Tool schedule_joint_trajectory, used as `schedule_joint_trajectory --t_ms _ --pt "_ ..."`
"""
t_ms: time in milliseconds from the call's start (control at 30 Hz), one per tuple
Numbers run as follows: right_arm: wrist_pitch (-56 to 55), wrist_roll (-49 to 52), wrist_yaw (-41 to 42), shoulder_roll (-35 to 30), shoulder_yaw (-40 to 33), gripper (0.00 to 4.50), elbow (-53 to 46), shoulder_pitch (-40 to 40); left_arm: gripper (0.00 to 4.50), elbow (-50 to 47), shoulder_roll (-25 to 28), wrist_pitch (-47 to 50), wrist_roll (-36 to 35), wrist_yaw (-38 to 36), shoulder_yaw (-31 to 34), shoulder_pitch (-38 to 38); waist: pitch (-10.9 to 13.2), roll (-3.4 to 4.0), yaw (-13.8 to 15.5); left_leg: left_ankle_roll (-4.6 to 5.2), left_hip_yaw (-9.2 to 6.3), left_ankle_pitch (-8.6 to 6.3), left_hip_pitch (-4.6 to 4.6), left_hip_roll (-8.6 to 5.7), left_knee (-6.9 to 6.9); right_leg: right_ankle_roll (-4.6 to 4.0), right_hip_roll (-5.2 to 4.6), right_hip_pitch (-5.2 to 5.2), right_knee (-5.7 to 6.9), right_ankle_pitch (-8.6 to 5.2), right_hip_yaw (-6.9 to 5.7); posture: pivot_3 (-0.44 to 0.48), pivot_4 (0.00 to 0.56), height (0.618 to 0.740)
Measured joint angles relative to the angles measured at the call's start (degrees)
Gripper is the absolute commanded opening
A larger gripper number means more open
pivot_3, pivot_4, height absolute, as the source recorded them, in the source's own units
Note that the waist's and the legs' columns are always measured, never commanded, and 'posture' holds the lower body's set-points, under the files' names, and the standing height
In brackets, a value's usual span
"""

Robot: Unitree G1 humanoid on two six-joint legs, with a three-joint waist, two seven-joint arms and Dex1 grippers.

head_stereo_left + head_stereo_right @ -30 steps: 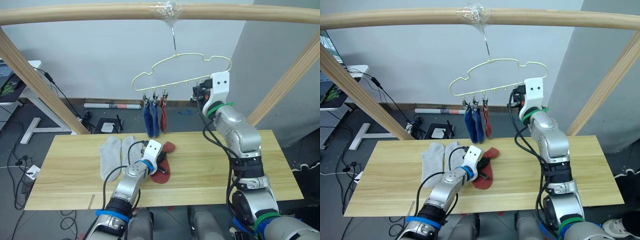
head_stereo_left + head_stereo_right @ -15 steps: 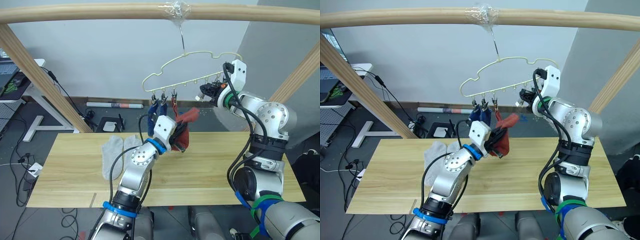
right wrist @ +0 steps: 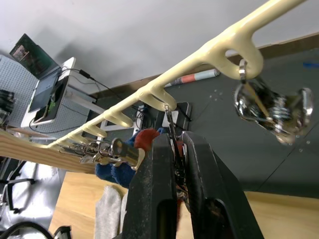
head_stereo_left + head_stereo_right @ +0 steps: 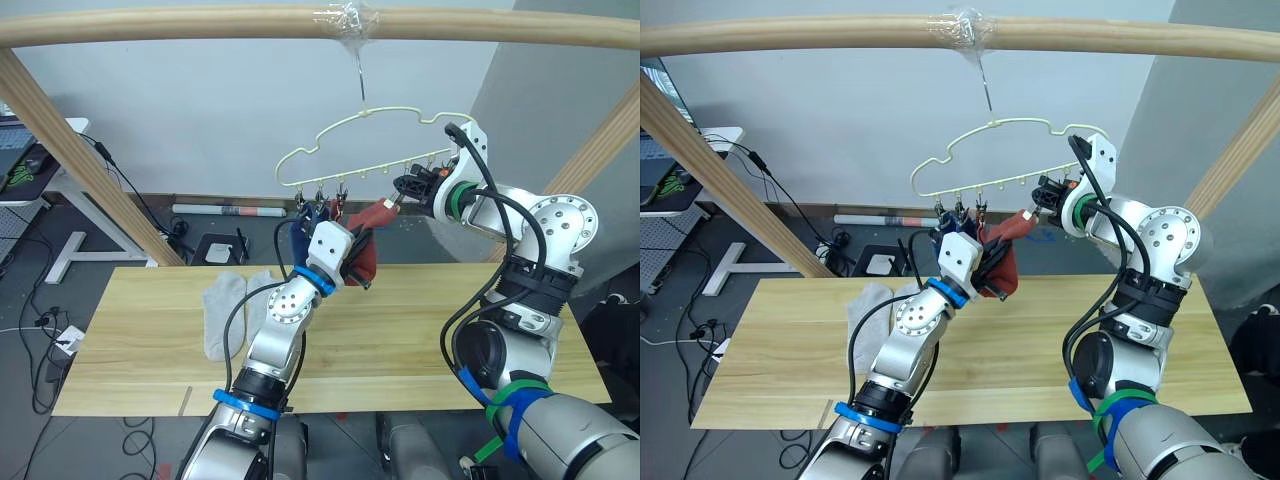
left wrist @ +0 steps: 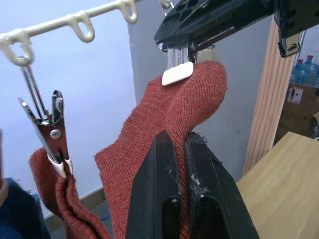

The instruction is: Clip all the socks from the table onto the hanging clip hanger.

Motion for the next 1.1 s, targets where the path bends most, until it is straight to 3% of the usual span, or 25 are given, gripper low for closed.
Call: schedule_joint_trajectory --t_ms 167,367,600,800,933,1000,1100 --pt "1.3 -0.12 -0.93 0.93 -1.63 0.0 -0.38 -0.74 0.02 0.44 -0.55 -0.32 -0.08 0.05 -0.01 -0.39 0.0 0.0 -0.03 0.0 0.0 0.0 0.0 0.0 0.0 0.0 0.0 0.0 0.0 0.0 -0.01 -0.028 0.238 0.74" --pt "2.98 -1.12 -2.17 3.01 -6.23 2.15 -0.7 -1.61 0.0 0.47 -0.57 -0.58 -0.26 -0.25 -0.01 -0.7 0.01 0.01 -0.15 0.0 0.01 0.0 -0.04 0.0 -0.01 0.0 0.0 -0.06 0.0 0.0 0.0 -0.028 0.235 0.74" --pt "4.33 -1.28 -1.62 1.95 -6.61 4.34 -2.74 -1.13 0.0 0.56 -0.74 -0.46 -0.35 -1.08 -0.07 -1.41 0.03 0.05 -1.01 0.01 0.01 -0.01 -0.13 0.0 -0.06 0.0 0.01 -0.2 0.03 0.0 0.01 -0.035 0.229 0.74" --pt "4.76 3.63 4.03 -6.14 0.62 4.46 -15.54 6.49 0.0 3.85 -1.6 1.66 -0.54 -0.99 0.3 -3.51 0.04 0.06 -1.59 0.05 0.06 -0.03 -0.16 0.0 -0.06 0.06 0.01 -0.23 0.0 -0.03 0.04 -0.052 0.227 0.74" --pt "1.01 3.72 8.03 -12.86 9.85 4.5 -24.45 14.55 0.99 5.27 -2.35 3.22 -2.33 -1.18 1.41 -4.36 0.04 0.06 -2.03 0.06 0.1 -0.04 -0.15 0.01 -0.06 0.15 0.01 -0.26 0.0 -0.09 0.07 -0.064 0.223 0.74" --pt "-6.21 1.33 10.04 -17.54 17.4 4.5 -29.64 22.73 1.52 5.82 -2.2 4.93 -3.84 -1.93 2.69 -4.97 0.04 0.06 -2.42 0.05 0.12 -0.05 -0.16 0.01 -0.06 0.21 0.01 -0.27 -0.02 -0.12 0.08 -0.057 0.222 0.74" --pt "-17.68 -3.62 10.69 -18.36 25.62 4.5 -32.58 31.36 2.47 5.82 -0.02 6.8 -4.59 -3.44 3.69 -4.97 0.05 0.04 -3.37 0.04 0.27 -0.05 -0.16 0.01 -0.04 0.27 0.01 -0.4 0.04 -0.11 0.22 -0.057 0.222 0.74"
